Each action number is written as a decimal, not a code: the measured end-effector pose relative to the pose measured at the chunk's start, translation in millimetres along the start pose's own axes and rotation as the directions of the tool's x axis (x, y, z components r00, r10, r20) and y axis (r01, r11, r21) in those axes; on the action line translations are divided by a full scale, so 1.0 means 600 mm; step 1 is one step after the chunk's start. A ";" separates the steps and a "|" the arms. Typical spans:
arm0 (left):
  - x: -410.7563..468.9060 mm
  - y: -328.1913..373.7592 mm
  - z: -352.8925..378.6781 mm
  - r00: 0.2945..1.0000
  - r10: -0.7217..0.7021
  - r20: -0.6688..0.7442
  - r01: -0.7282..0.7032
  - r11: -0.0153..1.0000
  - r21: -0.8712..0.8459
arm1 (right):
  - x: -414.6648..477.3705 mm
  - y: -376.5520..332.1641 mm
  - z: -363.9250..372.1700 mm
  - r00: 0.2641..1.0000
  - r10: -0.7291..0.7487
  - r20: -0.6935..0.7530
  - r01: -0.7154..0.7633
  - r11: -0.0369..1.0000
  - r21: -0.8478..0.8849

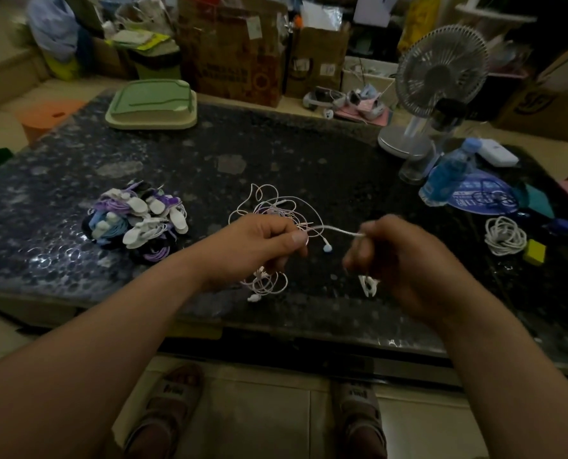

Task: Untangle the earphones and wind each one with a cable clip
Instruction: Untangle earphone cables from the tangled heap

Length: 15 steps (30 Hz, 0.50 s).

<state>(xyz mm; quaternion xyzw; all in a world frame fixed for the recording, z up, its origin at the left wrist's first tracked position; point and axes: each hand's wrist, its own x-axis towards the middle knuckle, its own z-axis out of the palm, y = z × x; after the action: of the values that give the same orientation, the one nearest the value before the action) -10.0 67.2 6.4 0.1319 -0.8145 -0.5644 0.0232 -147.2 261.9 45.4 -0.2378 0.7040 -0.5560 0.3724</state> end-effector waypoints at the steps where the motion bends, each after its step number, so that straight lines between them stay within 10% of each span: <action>1: 0.002 0.002 0.003 1.000 0.016 -0.014 -0.017 1.000 -0.010 | -0.001 0.010 -0.002 0.998 0.012 0.063 -0.002 0.986 -0.165; 9: 0.007 0.006 0.021 0.998 0.026 0.062 -0.029 0.999 0.045 | 0.016 0.025 0.040 0.989 -0.093 0.116 0.137 0.877 -0.461; 15: 0.011 -0.005 0.007 0.999 0.003 -0.037 -0.005 0.999 -0.042 | 0.028 0.023 0.030 0.997 -0.009 -0.072 0.004 0.998 -0.064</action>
<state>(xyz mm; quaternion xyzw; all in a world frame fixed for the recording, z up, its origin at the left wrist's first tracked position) -16.4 68.3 1.7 0.1400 -0.8023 -0.5788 0.0421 -141.8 242.2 25.9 -0.2316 0.7336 -0.5428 0.3371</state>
